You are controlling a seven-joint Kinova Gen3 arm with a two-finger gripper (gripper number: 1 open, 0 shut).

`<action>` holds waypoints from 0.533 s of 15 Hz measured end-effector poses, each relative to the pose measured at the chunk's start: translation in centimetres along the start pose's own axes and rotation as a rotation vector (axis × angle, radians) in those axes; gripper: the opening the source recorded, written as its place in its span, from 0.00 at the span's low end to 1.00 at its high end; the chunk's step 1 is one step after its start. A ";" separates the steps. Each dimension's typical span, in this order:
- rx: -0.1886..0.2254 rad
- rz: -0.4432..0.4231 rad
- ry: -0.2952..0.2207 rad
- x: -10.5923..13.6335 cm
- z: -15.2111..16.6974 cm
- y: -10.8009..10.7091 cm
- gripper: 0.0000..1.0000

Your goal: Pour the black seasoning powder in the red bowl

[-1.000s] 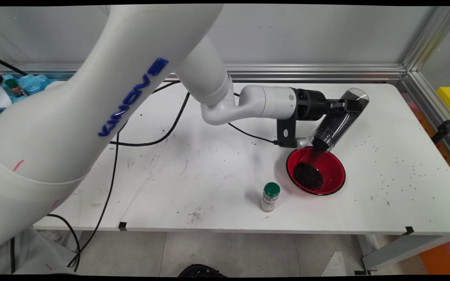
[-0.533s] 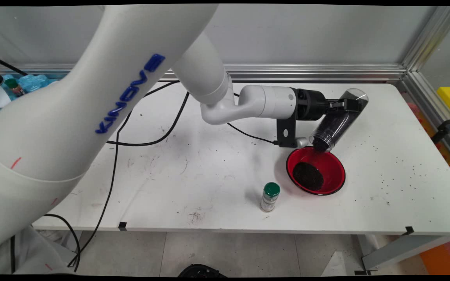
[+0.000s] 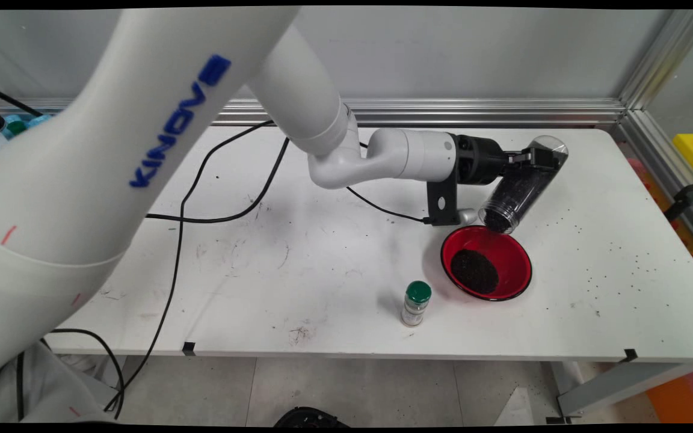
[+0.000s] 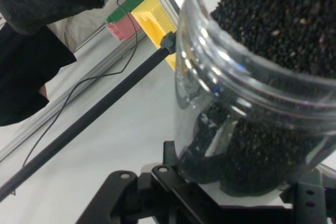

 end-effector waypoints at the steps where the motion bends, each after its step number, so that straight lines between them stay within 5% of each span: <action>1: 0.000 -0.010 0.001 -0.1 0.0 0.0 0.00; 8: -0.012 -0.134 0.025 -0.7 -0.4 -0.1 0.00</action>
